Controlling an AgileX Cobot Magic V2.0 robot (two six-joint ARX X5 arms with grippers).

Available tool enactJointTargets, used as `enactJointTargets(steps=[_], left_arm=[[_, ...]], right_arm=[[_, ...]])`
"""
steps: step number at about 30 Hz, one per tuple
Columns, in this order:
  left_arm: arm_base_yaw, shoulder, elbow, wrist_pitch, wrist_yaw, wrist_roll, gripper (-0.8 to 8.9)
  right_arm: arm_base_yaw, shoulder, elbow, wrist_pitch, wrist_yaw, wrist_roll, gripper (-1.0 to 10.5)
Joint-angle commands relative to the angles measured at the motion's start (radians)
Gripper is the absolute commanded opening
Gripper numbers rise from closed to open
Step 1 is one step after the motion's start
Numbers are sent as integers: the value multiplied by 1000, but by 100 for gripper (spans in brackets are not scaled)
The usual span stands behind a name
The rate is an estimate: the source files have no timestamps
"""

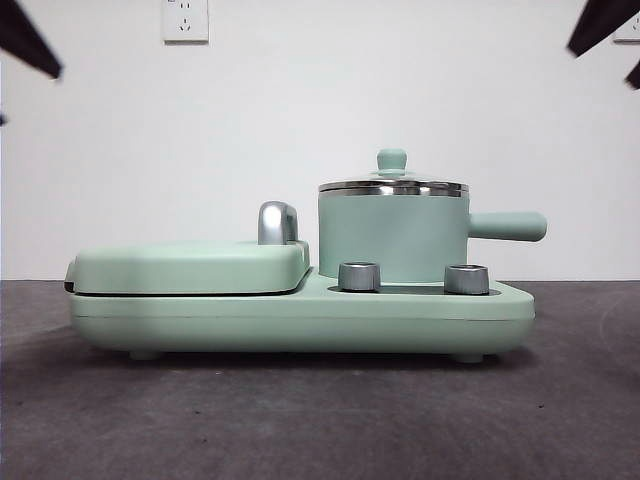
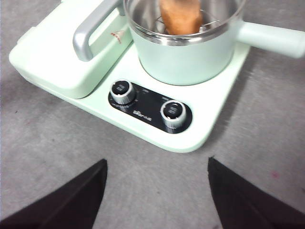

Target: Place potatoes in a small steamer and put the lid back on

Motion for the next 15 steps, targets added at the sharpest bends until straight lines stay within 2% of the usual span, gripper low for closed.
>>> enactJointTargets(steps=[1,10,11,12,13,15], left_arm=[[-3,-31,3,-20,-25,-11,310],[-3,-94,3,-23,-24,-13,307],[-3,-98,3,-23,-24,-14,259],[-3,-102,3,-21,-24,-14,86],[-3,-105,3,-22,-24,-16,21],[-3,-106,3,-7,-25,-7,5]], right_arm=[[8,42,3,33,-23,-14,325],[13,85,3,59,-31,-26,324],[13,82,3,60,-29,-25,269],[13,81,3,61,-30,-24,154],[13,81,3,66,-28,-36,9],[13,82,3,85,-38,-33,15]])
